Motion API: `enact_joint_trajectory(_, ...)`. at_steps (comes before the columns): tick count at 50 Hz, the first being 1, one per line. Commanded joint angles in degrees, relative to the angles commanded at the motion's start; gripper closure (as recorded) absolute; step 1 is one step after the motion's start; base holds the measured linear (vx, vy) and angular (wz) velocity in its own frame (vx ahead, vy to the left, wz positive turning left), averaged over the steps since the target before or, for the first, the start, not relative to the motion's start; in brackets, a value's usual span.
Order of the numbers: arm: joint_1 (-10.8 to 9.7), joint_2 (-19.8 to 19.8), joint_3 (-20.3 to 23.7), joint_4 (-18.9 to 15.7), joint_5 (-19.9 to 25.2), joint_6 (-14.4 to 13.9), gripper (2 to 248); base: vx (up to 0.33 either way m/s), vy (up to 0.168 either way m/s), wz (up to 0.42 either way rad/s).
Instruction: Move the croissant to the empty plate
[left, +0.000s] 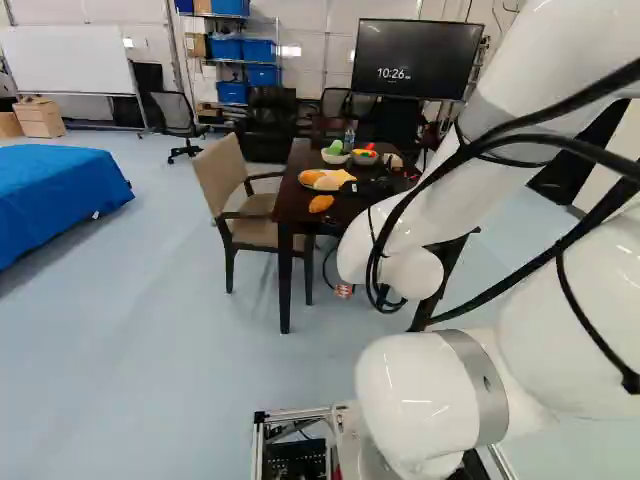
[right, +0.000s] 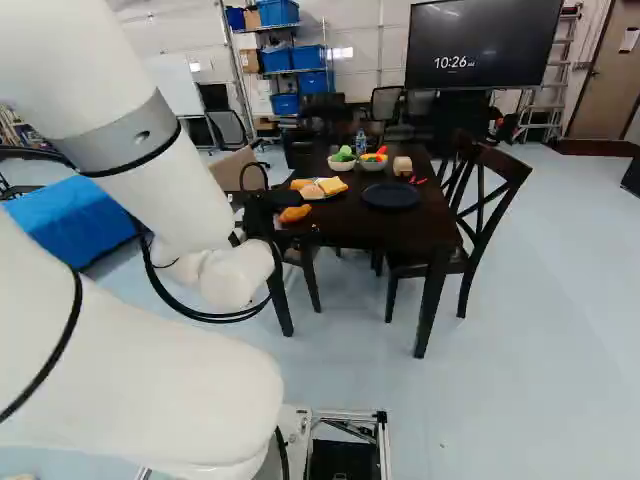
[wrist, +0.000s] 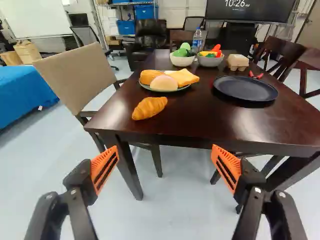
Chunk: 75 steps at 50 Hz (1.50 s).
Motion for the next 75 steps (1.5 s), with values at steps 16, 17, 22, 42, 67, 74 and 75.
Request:
enact_joint_trajectory(16,0.00,0.00,0.00,0.00,0.00,0.00,3,0.166,-0.026,-0.156)
enact_joint_trajectory(17,0.00,0.00,0.00,0.00,0.00,0.00,3,0.184,-0.035,-0.183)
enact_joint_trajectory(22,0.00,0.00,0.00,0.00,0.00,0.00,3,0.204,-0.022,-0.140)
enact_joint_trajectory(42,0.00,0.00,0.00,0.00,0.00,0.00,3,0.168,-0.001,-0.027)
enact_joint_trajectory(67,0.00,0.00,0.00,0.00,0.00,0.00,3,0.036,-0.001,-0.006)
enact_joint_trajectory(74,0.00,0.00,0.00,0.00,0.00,0.00,3,0.000,0.000,0.000)
enact_joint_trajectory(75,0.00,0.00,0.00,0.00,0.00,0.00,3,0.000,0.000,0.000)
